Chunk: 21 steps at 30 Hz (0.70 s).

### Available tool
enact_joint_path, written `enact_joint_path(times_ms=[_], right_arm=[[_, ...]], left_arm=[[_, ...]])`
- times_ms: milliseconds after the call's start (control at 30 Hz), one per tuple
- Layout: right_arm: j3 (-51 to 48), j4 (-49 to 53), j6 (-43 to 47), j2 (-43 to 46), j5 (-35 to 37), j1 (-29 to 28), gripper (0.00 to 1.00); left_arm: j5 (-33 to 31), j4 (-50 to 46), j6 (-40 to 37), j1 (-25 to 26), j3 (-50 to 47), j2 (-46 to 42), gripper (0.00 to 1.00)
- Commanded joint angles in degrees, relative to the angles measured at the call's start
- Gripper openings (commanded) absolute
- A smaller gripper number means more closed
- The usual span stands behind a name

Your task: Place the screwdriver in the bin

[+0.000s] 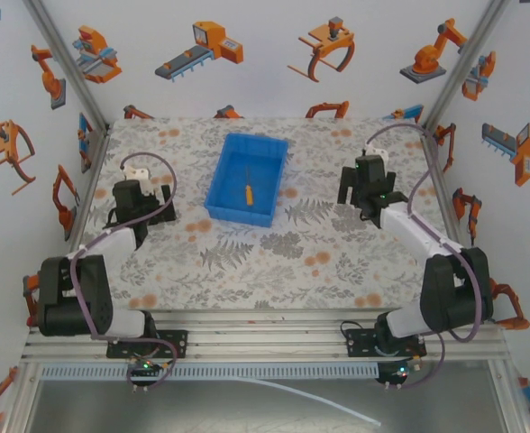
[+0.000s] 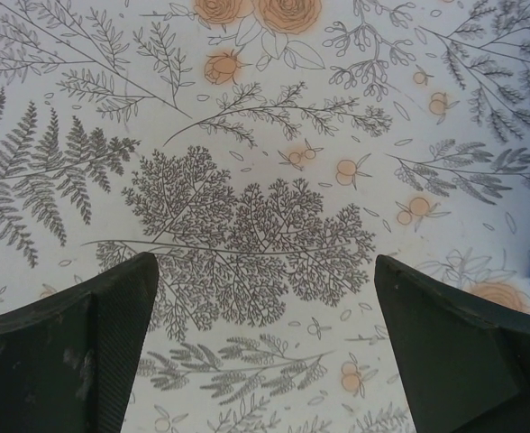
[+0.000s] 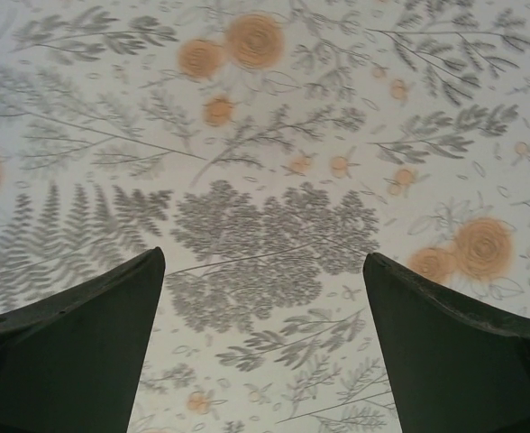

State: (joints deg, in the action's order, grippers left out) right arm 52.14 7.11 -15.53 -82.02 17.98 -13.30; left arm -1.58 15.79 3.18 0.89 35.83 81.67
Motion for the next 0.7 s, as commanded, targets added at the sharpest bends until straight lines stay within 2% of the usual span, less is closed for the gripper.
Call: enact_joint_path(times_ms=[0, 200, 267, 333, 400, 467, 567, 667], right_arm=[[-5.17, -9.78, 3.81, 2.24, 3.55, 2.27, 0.83], [-14.88, -22.09, 6.73, 3.88, 3.73, 7.01, 0.83], [-17.26, -25.80, 7.37, 3.50, 1.63, 8.59, 0.83], [-20.28, -30.45, 9.13, 3.26, 2.96, 8.82, 0.83], [-25.33, -39.88, 12.14, 2.97, 3.81, 8.82, 0.84], [-30.04, -50.15, 12.49, 1.85, 5.16, 9.22, 0.92], [-32.25, -56.99, 11.84, -0.80, 3.29, 10.04, 0.92], [-31.74, -58.07, 11.52, -2.87, 1.78, 10.39, 0.93]], left_arm=[[0.72, 6.73, -0.69, -0.75, 0.56, 2.40, 0.97], [0.91, 21.59, 0.02, -1.24, -8.68, 1.95, 0.97], [-0.59, 25.02, 0.57, -1.24, -10.60, 2.16, 0.97], [-1.48, 26.99, 0.90, -1.24, -11.62, 2.56, 0.97], [-2.03, 28.67, 0.97, -1.15, -12.33, 2.92, 0.97], [-2.91, 29.67, 1.29, -1.06, -12.62, 3.61, 0.97], [-3.46, 33.20, 1.48, -1.02, -13.33, 6.11, 0.97], [-3.39, 33.88, 0.33, -0.23, -13.41, 6.52, 0.97]])
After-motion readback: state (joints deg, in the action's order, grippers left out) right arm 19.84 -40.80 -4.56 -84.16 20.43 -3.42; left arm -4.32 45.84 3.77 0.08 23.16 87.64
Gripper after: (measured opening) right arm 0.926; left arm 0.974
